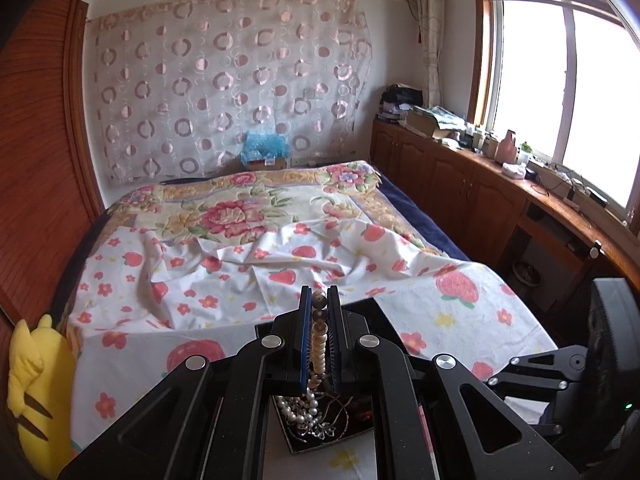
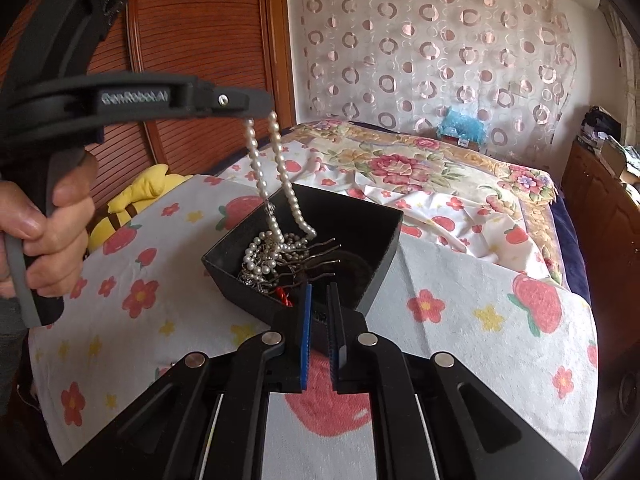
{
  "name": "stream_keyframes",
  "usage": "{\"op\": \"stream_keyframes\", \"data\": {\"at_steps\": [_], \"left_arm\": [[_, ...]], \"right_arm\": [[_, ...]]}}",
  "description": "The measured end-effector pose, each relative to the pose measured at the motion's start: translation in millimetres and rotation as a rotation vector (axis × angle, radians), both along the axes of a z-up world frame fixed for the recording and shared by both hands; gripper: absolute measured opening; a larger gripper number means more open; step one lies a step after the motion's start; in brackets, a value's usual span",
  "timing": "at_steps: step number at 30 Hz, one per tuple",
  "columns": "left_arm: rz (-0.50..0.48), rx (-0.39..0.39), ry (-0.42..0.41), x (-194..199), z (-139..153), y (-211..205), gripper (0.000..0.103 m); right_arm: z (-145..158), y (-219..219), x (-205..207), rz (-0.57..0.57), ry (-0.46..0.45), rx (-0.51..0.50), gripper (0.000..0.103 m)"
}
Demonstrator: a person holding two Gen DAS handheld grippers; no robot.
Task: Organize jewelry
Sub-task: 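Lower both items into the box and open both tools, then grasp the gold ring with the right tool while the left tool grasps the gold flower earring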
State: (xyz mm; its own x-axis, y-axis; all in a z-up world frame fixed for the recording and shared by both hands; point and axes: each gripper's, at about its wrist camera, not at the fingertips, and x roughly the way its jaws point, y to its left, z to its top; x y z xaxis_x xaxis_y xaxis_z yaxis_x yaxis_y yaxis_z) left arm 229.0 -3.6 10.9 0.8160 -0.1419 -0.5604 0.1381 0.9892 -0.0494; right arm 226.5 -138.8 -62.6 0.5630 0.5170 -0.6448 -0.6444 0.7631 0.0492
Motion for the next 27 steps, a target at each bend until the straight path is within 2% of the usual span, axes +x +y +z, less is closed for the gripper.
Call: {"op": "stream_keyframes", "data": {"at_steps": [2, 4, 6, 8, 9, 11, 13, 16, 21, 25, 27], "left_arm": [[-0.005, 0.006, 0.018, 0, -9, -2, 0.007], [0.003, 0.013, 0.036, -1, -17, -1, 0.024], [0.008, 0.015, 0.044, -6, -23, 0, 0.028], [0.018, 0.019, 0.053, -14, -28, 4, 0.039], [0.023, 0.023, 0.058, -19, -31, 6, 0.048], [0.026, 0.033, 0.061, -26, -35, 9, 0.053], [0.035, 0.054, 0.066, -35, -41, 13, 0.066], [0.064, 0.084, 0.068, -47, -48, 18, 0.078], [0.079, 0.086, 0.069, -61, -53, 27, 0.086], [0.073, 0.067, 0.077, -72, -59, 31, 0.089], [0.075, 0.070, 0.082, -77, -63, 32, 0.089]], "right_arm": [[0, -2, -4, 0.002, -0.003, 0.000, 0.009], [-1, -4, -12, 0.007, -0.010, -0.004, 0.009], [-2, -6, -17, 0.009, -0.013, -0.004, 0.009], [-3, -7, -23, 0.012, -0.011, -0.001, 0.009], [-4, -7, -25, 0.013, -0.011, -0.001, 0.009], [-6, -7, -29, 0.014, -0.008, -0.001, 0.009], [-8, -8, -34, 0.014, -0.001, 0.009, 0.009], [-12, -5, -42, 0.015, 0.006, 0.010, 0.009], [-18, 1, -51, 0.023, 0.017, 0.003, 0.009], [-22, 4, -58, 0.032, 0.022, -0.006, 0.009], [-24, 6, -61, 0.034, 0.026, -0.009, 0.022]]}}
